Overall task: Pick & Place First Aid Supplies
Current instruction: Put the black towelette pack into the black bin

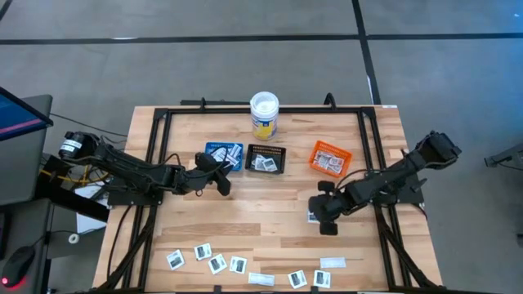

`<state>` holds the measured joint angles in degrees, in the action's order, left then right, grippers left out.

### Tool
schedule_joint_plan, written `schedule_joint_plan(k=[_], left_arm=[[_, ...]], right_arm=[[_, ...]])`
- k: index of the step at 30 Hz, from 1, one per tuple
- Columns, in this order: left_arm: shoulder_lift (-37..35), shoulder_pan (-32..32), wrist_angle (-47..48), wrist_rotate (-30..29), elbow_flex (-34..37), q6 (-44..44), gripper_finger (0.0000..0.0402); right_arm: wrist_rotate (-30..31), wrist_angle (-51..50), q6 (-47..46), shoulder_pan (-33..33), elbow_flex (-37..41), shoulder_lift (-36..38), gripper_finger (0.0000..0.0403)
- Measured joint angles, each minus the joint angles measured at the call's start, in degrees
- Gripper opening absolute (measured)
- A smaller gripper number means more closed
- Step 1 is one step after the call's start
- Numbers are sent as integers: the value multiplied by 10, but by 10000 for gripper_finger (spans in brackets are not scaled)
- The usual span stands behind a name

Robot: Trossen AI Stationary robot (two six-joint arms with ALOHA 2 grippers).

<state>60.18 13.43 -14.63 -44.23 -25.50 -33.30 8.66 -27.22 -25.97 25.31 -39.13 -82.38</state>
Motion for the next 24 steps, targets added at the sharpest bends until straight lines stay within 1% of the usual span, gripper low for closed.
schedule_joint_plan(k=[4,9,11,14,17,24], left_arm=[[0,0,0,0,0,0,97],[0,0,-1,0,0,0,97],[0,0,-1,0,0,0,97],[0,0,-2,0,0,0,97],[0,0,-2,0,0,0,97],[0,0,-3,0,0,0,97]], right_arm=[[-29,2,8,-8,0,-34,114],[-28,11,11,-8,-3,-72,141],[-26,12,28,-12,-3,-83,150],[-29,13,36,-20,-4,-90,155],[-32,13,30,-28,-4,-92,139],[-33,10,37,-51,-7,-76,52]])
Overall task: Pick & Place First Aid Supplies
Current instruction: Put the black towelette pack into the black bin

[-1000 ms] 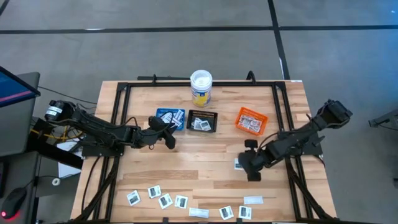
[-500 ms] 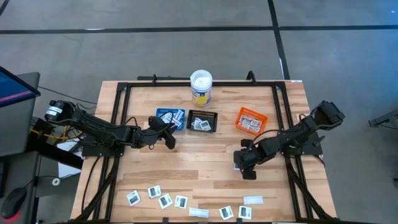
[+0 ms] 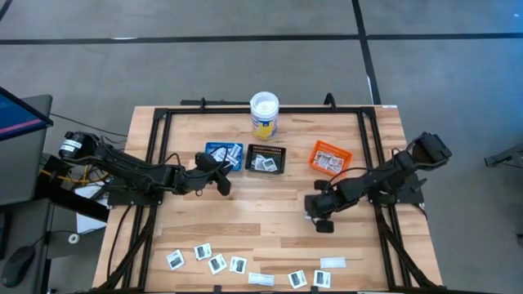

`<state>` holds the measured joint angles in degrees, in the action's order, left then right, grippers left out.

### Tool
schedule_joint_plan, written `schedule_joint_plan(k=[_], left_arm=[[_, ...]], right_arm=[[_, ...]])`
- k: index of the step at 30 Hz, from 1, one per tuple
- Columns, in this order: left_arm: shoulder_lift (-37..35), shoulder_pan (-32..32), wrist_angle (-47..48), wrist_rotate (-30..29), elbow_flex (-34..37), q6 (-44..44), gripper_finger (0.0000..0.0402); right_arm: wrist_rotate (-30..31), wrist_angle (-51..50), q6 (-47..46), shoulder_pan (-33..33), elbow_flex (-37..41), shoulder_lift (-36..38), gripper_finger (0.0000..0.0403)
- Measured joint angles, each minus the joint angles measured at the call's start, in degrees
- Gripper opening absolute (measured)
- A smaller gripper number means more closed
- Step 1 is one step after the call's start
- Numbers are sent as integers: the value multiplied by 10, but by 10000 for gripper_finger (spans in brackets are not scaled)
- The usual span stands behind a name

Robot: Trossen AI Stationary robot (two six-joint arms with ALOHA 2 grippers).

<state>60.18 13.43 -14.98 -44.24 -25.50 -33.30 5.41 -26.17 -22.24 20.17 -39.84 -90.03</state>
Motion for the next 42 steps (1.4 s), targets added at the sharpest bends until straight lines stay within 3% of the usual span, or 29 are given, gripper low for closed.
schedule_joint_plan(k=[5,12,16,19,22,24,28,30,35,39,42], left_arm=[[0,0,-1,0,0,0,97],[0,0,-3,0,0,0,97],[0,0,-5,0,0,0,97],[0,0,-5,0,0,0,97],[0,0,-5,0,0,0,97],[0,0,-5,0,0,0,97],[0,0,-5,0,0,0,97],[0,0,-5,0,0,0,97],[0,0,-5,0,0,0,97],[0,0,-5,0,0,0,97],[0,0,-5,0,0,0,97]], right_arm=[[13,-5,44,-13,-19,16,6],[139,85,200,-52,-52,25,28],[201,192,294,-101,-80,26,30],[199,268,342,-148,-103,26,26],[190,275,362,-196,-127,26,24],[156,223,351,-222,-143,26,26],[15,83,296,-242,-153,30,44],[-26,43,262,-237,-145,30,59],[-37,42,164,-216,-100,25,97],[-37,134,59,-198,-61,25,123],[-27,193,34,-184,-38,25,136]])
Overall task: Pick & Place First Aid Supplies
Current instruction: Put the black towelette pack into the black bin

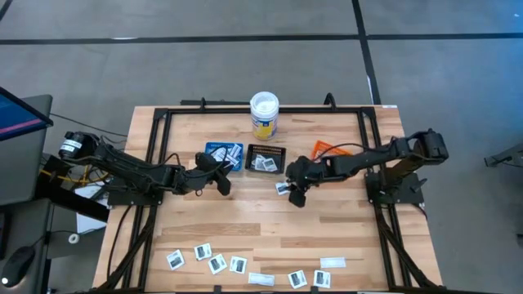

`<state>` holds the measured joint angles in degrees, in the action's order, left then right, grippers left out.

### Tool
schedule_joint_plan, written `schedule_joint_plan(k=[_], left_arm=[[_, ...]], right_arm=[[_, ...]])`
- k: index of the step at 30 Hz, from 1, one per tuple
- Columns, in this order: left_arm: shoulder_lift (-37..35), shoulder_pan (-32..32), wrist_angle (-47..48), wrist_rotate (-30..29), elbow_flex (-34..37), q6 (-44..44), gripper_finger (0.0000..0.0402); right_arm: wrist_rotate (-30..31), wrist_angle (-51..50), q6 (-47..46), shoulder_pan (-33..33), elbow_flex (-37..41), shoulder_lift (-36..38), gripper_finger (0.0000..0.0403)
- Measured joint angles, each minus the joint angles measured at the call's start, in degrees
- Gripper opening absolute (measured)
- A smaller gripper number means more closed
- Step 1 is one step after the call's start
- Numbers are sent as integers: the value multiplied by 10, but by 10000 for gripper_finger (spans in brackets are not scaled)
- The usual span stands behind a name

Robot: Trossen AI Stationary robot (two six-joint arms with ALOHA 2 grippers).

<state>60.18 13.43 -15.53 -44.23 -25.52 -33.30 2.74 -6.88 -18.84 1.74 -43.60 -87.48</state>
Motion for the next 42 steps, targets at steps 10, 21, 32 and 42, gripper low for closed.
schedule_joint_plan(k=[10,21,32,42], left_arm=[[1,0,-4,0,0,0,97],[9,0,-7,4,0,0,97],[9,0,-7,4,0,0,97],[9,0,-8,4,0,0,97]], right_arm=[[75,45,-22,11,9,-58,148],[76,78,-18,-21,2,-130,109],[40,13,58,-11,6,-85,6],[94,16,141,23,5,48,4]])
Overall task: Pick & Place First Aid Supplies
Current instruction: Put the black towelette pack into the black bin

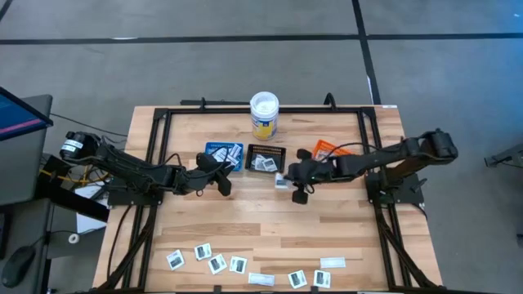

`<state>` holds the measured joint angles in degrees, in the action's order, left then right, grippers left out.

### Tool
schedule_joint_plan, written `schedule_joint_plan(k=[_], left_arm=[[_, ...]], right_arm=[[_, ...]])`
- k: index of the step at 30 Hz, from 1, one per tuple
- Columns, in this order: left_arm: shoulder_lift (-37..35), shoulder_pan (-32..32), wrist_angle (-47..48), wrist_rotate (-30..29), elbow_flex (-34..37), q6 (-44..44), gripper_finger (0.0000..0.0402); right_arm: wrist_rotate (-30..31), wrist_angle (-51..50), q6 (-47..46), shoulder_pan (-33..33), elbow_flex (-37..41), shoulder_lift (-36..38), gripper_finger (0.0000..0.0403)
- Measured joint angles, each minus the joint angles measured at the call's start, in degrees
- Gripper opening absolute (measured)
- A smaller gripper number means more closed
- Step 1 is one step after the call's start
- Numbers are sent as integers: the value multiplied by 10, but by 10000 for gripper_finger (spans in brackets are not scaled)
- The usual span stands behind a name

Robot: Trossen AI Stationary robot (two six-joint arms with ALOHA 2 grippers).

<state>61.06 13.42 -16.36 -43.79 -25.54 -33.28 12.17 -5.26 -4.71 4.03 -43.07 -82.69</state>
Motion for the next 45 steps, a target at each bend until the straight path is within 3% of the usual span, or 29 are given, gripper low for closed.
schedule_joint_plan(k=[3,5,10,16,22,28,30,35,38,41,45], left_arm=[[0,0,-2,0,0,0,97],[0,0,-5,0,0,0,97],[0,0,-6,0,0,0,97],[0,0,-6,0,0,0,97],[0,0,-6,0,0,0,97],[1,0,-7,8,0,4,97],[3,3,-24,31,1,43,97],[48,51,-199,120,0,206,92],[89,89,-288,173,-19,291,84],[136,130,-242,188,-81,318,79],[177,182,6,139,-226,339,80]], right_arm=[[94,78,52,-3,0,-1,9],[117,127,97,-17,0,-15,16],[75,190,164,-61,-1,-68,33],[74,189,167,-89,-1,-115,67],[74,190,140,-75,-16,-121,97],[72,71,156,-20,-39,-67,101],[64,13,184,6,-44,-38,97],[4,-118,198,71,-45,62,91],[-9,-174,144,93,-45,123,90],[-5,-176,95,106,-30,178,90],[-3,-158,77,117,17,236,90]])
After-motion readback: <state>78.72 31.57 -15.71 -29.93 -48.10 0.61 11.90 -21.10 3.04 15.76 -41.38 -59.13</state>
